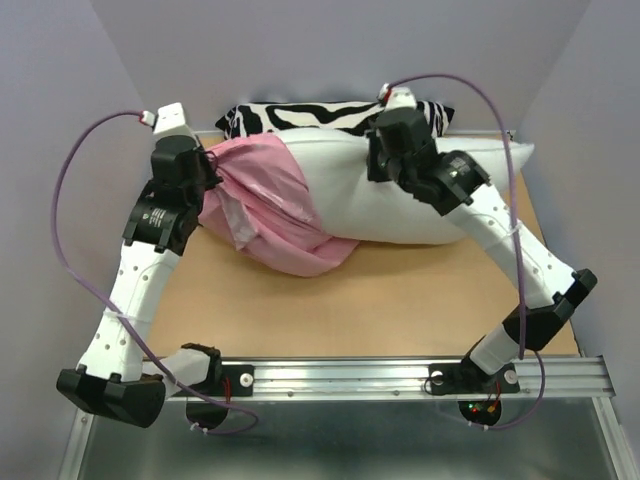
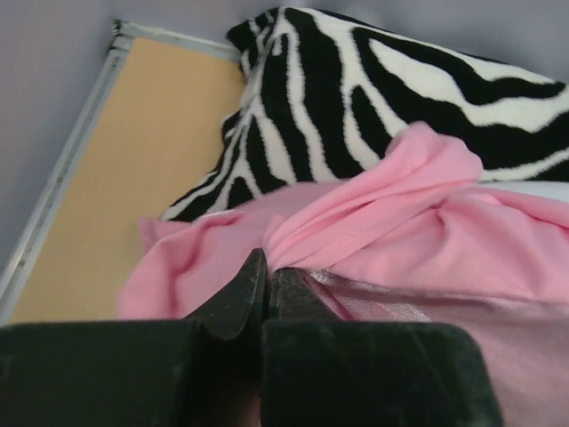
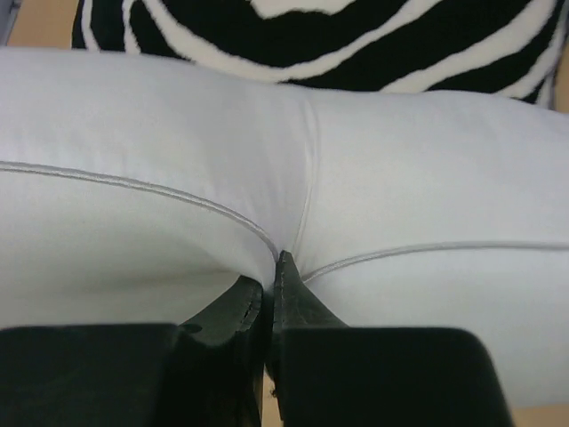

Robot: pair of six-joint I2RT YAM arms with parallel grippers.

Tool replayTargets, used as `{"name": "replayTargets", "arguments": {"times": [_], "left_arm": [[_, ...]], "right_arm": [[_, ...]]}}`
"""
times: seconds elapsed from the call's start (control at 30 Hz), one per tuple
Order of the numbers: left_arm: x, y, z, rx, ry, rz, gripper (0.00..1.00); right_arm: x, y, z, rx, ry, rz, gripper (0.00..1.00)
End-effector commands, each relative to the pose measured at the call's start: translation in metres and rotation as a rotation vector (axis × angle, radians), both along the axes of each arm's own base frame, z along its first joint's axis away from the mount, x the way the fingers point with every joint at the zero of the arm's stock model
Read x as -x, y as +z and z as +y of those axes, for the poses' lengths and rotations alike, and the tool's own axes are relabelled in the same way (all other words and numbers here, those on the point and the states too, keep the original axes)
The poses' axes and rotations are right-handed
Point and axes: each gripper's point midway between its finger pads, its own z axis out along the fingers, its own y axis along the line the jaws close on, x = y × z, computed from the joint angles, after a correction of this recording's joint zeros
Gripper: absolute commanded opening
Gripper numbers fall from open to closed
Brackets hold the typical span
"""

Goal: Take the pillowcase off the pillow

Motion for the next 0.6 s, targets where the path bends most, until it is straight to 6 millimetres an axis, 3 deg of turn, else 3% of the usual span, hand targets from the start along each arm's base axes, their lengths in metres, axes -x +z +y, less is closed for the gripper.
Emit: {"name": "replayTargets", "arguments": {"times": [0.0,0.07,0.17,0.47,0.57], "left_arm": [[0.013,0.029,0.071,0.026,0.234,-0.141,0.00],[0.013,0.023,0.075,0.033,0.246,-0.139,0.00],[0.012,0.015,0.086,0.053,0.261,-0.138,0.00],[0.015,0.013,0.118,0.090,0.330,-0.150,0.00],[0.018,0.019,0.122,0.096,0.325,-0.164,0.00]], "right_arm": [[0.005,0.120,-0.114,-0.056,-0.371,-0.231,0.01],[0.012,0.148,-0.122,-0.101,-0.388,-0.279,0.01],[0.020,0.170,-0.131,-0.125,-0.397,-0.318,0.01],[0.038,0.190,-0.160,-0.134,-0.485,-0.373,0.00],[0.045,0.198,-0.150,-0.186,-0.407,-0.377,0.00]]}}
